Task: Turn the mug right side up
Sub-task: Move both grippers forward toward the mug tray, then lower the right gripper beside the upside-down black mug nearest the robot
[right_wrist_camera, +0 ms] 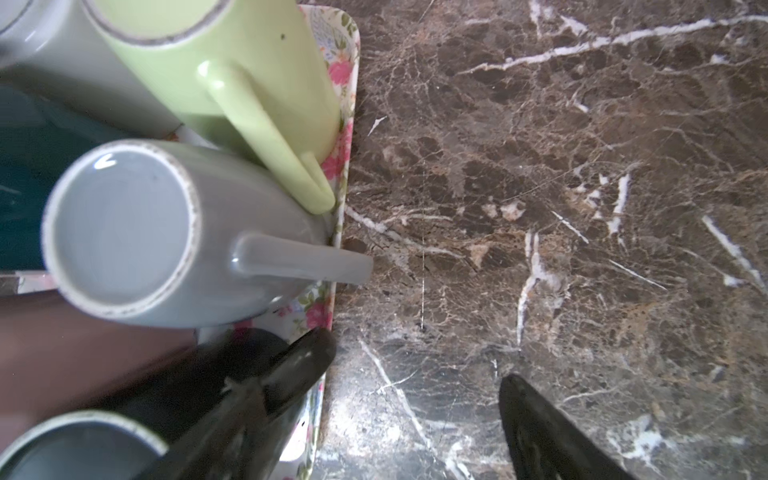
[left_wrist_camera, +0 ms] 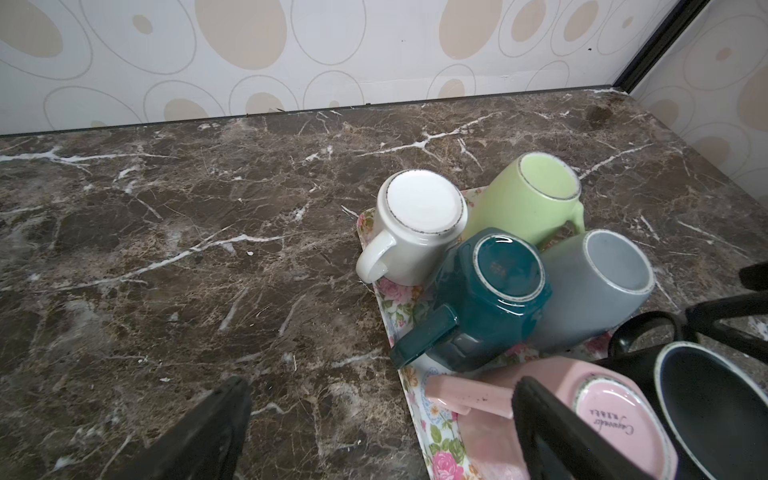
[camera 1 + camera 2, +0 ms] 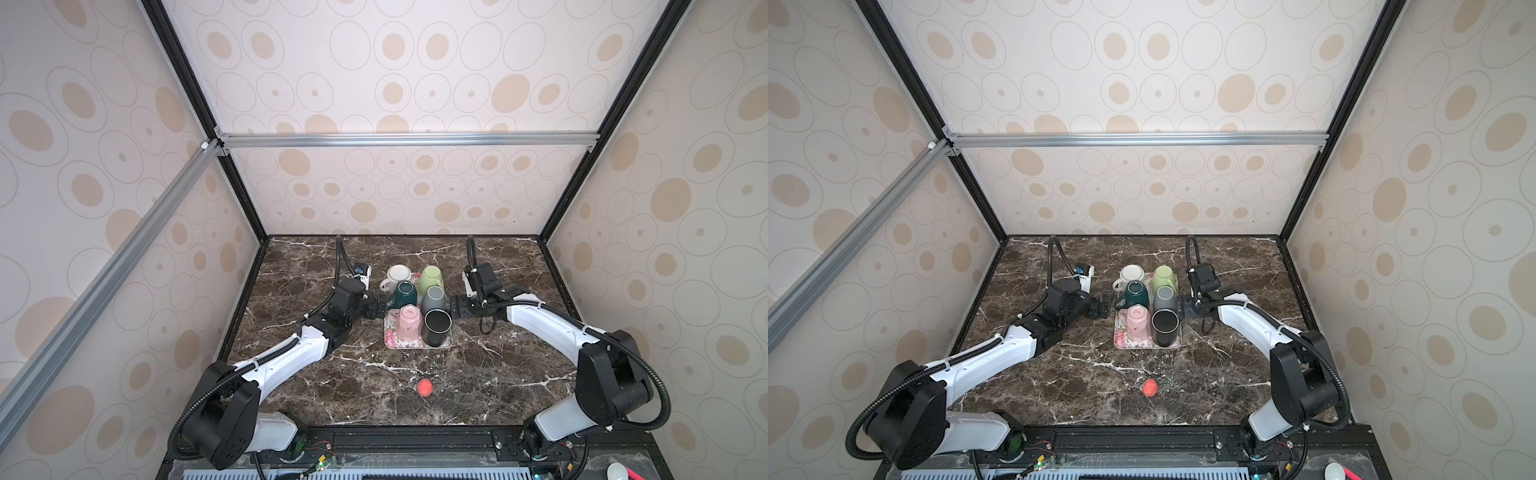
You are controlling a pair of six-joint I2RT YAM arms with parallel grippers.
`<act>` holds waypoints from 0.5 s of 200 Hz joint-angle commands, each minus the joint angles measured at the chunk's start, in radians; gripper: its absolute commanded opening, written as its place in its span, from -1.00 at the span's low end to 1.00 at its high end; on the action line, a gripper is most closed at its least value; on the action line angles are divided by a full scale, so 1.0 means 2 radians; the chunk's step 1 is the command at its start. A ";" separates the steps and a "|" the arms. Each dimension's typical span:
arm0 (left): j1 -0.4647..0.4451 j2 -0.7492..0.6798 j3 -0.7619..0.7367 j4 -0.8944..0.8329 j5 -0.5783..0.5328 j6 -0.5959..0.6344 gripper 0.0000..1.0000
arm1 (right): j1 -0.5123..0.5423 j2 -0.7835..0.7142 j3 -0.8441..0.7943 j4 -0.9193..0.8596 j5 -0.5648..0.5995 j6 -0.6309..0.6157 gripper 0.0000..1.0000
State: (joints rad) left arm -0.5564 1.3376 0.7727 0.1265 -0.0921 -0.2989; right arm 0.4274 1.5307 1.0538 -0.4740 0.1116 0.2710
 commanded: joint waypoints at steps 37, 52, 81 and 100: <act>-0.003 -0.021 -0.024 0.012 -0.011 0.016 0.96 | 0.045 -0.021 -0.005 -0.090 0.036 0.012 0.82; -0.003 -0.026 -0.031 0.019 -0.017 0.017 0.96 | 0.049 -0.029 -0.010 -0.091 0.034 0.014 0.81; -0.003 -0.034 -0.037 0.021 -0.022 0.019 0.96 | 0.049 -0.030 -0.008 -0.096 0.038 0.018 0.82; -0.003 -0.042 -0.040 0.023 -0.018 0.016 0.96 | 0.049 -0.026 0.002 -0.101 0.026 0.024 0.81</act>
State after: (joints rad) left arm -0.5564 1.2873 0.7010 0.1463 -0.1158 -0.2836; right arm 0.5171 1.4906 1.0439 -0.6289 0.1787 0.2928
